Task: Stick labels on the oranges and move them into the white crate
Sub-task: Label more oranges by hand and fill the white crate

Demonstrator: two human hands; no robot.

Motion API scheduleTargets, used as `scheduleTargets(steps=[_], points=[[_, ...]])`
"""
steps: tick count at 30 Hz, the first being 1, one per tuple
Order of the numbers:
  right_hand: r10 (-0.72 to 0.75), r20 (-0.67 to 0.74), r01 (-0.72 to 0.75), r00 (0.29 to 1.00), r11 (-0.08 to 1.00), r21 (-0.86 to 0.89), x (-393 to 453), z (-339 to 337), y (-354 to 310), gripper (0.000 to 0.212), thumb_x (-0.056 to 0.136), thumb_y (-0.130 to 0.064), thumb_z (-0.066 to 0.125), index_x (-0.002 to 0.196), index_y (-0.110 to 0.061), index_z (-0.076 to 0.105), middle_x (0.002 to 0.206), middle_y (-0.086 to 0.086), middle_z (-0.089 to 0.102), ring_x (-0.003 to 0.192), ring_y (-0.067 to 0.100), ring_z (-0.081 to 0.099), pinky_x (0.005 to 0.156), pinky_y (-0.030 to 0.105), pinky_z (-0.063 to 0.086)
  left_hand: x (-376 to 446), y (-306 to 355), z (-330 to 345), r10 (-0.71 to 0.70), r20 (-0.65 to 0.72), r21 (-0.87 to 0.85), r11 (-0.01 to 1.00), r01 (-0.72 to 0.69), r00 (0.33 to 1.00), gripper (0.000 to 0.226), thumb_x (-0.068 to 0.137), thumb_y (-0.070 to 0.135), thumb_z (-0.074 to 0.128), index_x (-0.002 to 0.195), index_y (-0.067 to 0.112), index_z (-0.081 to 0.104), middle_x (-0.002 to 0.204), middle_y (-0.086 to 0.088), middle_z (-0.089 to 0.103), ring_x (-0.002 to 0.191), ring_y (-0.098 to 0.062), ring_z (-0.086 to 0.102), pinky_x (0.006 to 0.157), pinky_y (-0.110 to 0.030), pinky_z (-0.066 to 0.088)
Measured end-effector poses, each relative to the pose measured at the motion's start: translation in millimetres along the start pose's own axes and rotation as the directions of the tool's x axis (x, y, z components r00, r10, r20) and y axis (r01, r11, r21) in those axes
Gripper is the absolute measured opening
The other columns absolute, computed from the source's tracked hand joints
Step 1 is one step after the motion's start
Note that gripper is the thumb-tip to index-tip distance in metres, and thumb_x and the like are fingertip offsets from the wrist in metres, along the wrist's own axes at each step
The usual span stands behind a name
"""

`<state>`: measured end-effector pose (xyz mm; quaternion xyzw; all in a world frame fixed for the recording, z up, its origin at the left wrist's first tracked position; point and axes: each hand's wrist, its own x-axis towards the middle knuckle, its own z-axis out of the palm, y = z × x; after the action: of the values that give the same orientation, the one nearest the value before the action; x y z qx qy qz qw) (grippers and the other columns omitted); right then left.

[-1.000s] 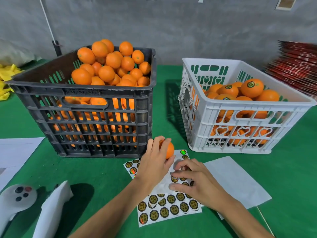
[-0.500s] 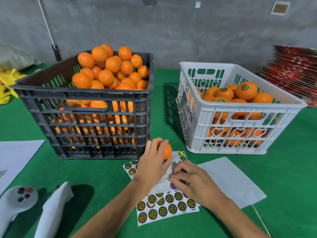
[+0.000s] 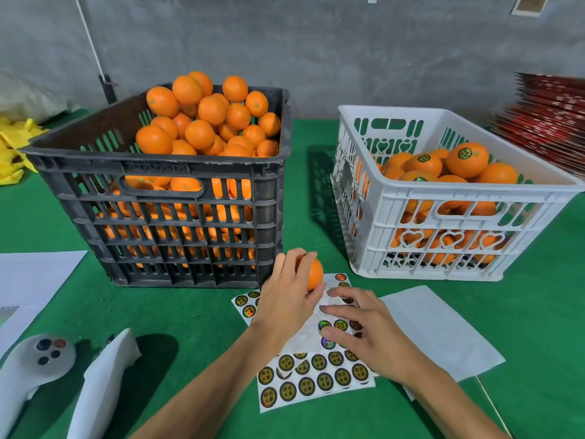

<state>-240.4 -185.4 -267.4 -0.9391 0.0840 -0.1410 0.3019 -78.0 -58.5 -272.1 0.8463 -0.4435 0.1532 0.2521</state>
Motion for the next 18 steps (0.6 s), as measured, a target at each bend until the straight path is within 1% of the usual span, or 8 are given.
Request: scheduleTargets(steps=[2,4,7,9,11,14,16,18], points=[[0.030,-0.005,-0.030,1.000,0.999,0.035,2.5,0.2,1.1,0.041,0.084,-0.065,0.065,0.121,-0.045,0.071,0.144,-0.029,0.043,0.138,-0.003,0.031,0.119,0.034,0.025,-0.1,0.3,-0.6,0.004,0.006,-0.006,1.000,-0.004,1.000,0.055,0.095,0.050,0.059,0.140,0.021,0.047,0.135,0.003,0.043,0.116,-0.019,0.043,0.067,-0.025,0.053],[0.033,-0.021,-0.032,0.999,0.999,0.041,4.8,1.0,1.5,0.035,0.083,-0.062,0.068,0.114,-0.046,0.074,0.145,-0.028,0.044,0.139,-0.002,0.031,0.120,0.035,0.022,-0.8,0.9,-1.5,0.007,0.004,-0.012,1.000,-0.007,1.000,0.054,0.095,0.048,0.060,0.140,0.020,0.048,0.135,0.002,0.044,0.116,-0.020,0.043,0.067,-0.027,0.055],[0.024,-0.048,-0.020,0.999,0.997,0.072,5.4,3.7,3.0,0.027,0.086,-0.056,0.070,0.109,-0.044,0.075,0.144,-0.029,0.047,0.139,-0.002,0.031,0.120,0.035,0.022,0.0,3.6,-3.2,0.010,-0.009,-0.018,1.000,-0.010,1.000,0.055,0.095,0.047,0.061,0.140,0.019,0.049,0.135,0.001,0.044,0.118,-0.021,0.044,0.069,-0.027,0.056],[-0.001,-0.060,0.006,0.998,0.996,0.084,6.0,5.9,2.7,0.022,0.089,-0.050,0.072,0.109,-0.041,0.075,0.140,-0.029,0.050,0.138,0.002,0.035,0.119,0.035,0.024,1.7,5.2,-5.4,0.008,-0.024,-0.033,0.999,-0.008,1.000,0.054,0.095,0.048,0.060,0.140,0.020,0.048,0.135,0.002,0.044,0.119,-0.019,0.044,0.070,-0.026,0.054],[-0.044,-0.084,0.050,0.996,0.996,0.068,7.2,6.7,2.0,0.020,0.090,-0.042,0.074,0.110,-0.038,0.075,0.134,-0.026,0.056,0.133,0.006,0.043,0.116,0.034,0.028,2.2,6.2,-6.2,-0.001,-0.033,-0.047,0.999,-0.001,0.999,0.054,0.095,0.048,0.060,0.140,0.020,0.048,0.135,0.002,0.044,0.118,-0.019,0.044,0.071,-0.026,0.053],[-0.137,-0.106,0.136,0.985,0.991,-0.011,7.3,7.4,0.8,0.020,0.092,-0.035,0.075,0.111,-0.033,0.076,0.122,-0.024,0.062,0.120,0.008,0.052,0.108,0.031,0.033,-1.8,8.0,-4.3,-0.011,-0.012,-0.040,0.999,0.011,1.000,0.053,0.096,0.047,0.059,0.141,0.020,0.046,0.136,0.001,0.043,0.117,-0.021,0.043,0.072,-0.028,0.055],[-0.148,-0.091,0.148,0.985,0.989,-0.013,7.7,7.6,-0.2,0.016,0.093,-0.036,0.073,0.108,-0.033,0.076,0.117,-0.023,0.063,0.116,0.009,0.055,0.106,0.030,0.033,-3.9,7.8,-3.6,-0.018,-0.001,-0.032,0.999,0.018,1.000,0.054,0.097,0.048,0.057,0.142,0.020,0.045,0.136,0.001,0.042,0.117,-0.020,0.042,0.072,-0.027,0.055],[-0.128,-0.067,0.129,0.990,0.992,0.010,7.9,7.6,0.2,0.013,0.094,-0.038,0.071,0.106,-0.033,0.074,0.115,-0.022,0.063,0.115,0.011,0.054,0.106,0.030,0.033,-4.0,7.7,-4.1,-0.020,0.003,-0.028,0.999,0.020,1.000,0.054,0.097,0.048,0.057,0.142,0.020,0.045,0.136,0.001,0.043,0.116,-0.020,0.042,0.071,-0.026,0.054]])
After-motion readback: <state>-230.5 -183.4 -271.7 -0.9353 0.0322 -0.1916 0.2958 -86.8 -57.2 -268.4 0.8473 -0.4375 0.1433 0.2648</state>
